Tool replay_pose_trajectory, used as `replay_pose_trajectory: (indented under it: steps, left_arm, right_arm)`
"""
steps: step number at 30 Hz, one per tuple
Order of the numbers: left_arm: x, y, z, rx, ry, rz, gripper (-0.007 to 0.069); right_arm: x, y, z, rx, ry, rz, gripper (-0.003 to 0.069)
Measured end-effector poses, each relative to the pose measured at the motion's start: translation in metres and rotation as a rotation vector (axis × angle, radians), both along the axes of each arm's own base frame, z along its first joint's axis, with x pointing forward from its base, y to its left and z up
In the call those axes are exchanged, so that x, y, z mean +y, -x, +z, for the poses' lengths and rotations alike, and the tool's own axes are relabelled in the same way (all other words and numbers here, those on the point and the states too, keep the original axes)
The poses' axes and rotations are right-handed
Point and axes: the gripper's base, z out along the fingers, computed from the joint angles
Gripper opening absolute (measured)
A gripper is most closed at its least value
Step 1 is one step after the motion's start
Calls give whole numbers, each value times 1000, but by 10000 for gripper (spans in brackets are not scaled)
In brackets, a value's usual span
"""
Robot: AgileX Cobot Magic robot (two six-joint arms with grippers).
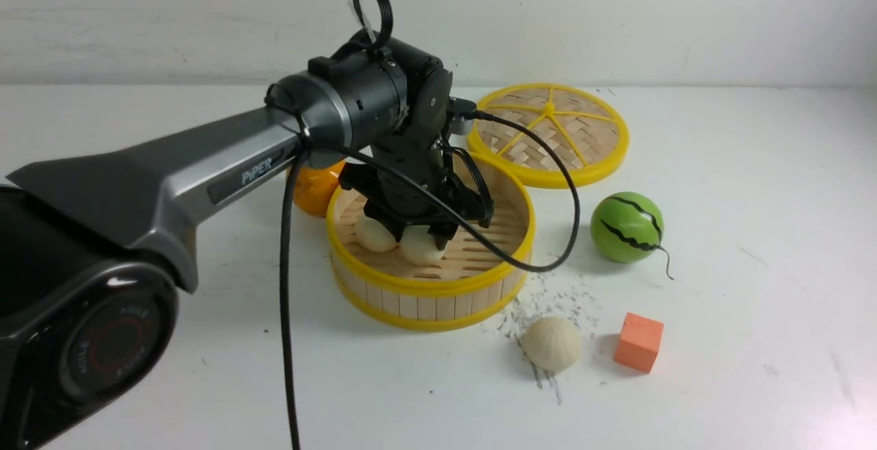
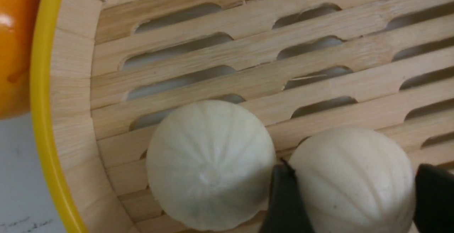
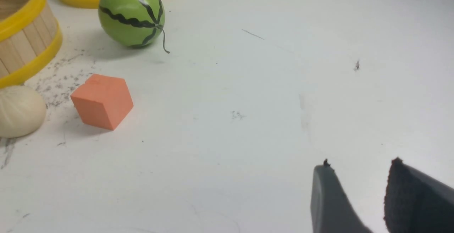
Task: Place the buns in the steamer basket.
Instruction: Use the left arm to put the steamed stuffed bun into the steamer, then use the right arm to grab a steamed stuffed bun
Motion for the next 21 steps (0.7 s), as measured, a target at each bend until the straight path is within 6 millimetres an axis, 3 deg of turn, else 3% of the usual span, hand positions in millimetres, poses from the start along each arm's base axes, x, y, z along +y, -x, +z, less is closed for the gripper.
replay_pose_trajectory:
  steps: [4, 9, 11, 12, 14, 15, 18, 21]
  left_arm:
    - [0, -1, 6, -6, 3, 3, 556]
    - [3, 3, 38, -17, 8, 5, 583]
    - [9, 11, 71, -45, 21, 2, 584]
    - [10, 14, 78, -51, 24, 3, 584]
    - [22, 33, 130, -110, 58, 4, 582]
    - [24, 37, 137, -123, 65, 3, 582]
    - [45, 71, 197, -230, 129, 6, 547]
    - [66, 106, 236, -302, 176, 10, 479]
  right_arm:
    - [0, 0, 0, 0, 0, 0, 240]
    - [0, 0, 0, 0, 0, 0, 240]
    - [0, 0, 0, 0, 0, 0, 240]
    - [0, 0, 0, 0, 0, 0, 240]
    - [0, 0, 0, 0, 0, 0, 240]
    - [0, 0, 0, 0, 0, 0, 240]
    - [0, 0, 0, 0, 0, 0, 240]
    - [0, 0, 0, 0, 0, 0, 240]
